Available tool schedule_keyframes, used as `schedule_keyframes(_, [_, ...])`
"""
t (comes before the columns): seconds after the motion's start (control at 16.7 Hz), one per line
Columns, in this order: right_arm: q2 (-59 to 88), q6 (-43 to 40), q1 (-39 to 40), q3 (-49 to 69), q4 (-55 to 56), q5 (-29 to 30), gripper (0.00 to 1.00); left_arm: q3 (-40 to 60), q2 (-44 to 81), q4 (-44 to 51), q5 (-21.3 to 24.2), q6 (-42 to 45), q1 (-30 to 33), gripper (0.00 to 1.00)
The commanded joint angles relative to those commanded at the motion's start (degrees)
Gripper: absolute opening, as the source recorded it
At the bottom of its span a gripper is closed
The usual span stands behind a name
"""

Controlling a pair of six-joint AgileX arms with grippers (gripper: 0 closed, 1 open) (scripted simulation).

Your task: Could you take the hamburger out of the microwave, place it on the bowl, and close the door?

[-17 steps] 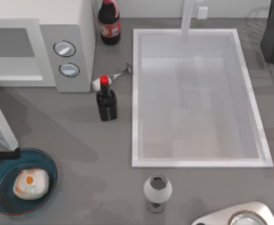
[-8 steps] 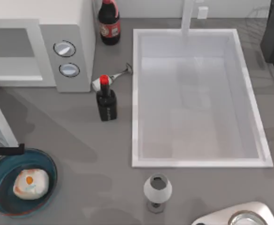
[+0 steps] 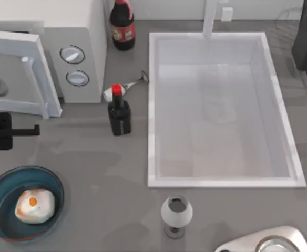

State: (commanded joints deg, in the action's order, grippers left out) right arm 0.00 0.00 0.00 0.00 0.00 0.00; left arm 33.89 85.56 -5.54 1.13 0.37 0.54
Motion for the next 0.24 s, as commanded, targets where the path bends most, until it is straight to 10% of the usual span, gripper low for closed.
schedule_keyframes(0.24, [0.00, 0.00, 0.00, 0.00, 0.00, 0.00, 1.00, 2.61, 3.67, -2.00, -0.05, -0.01, 0.11, 0.00])
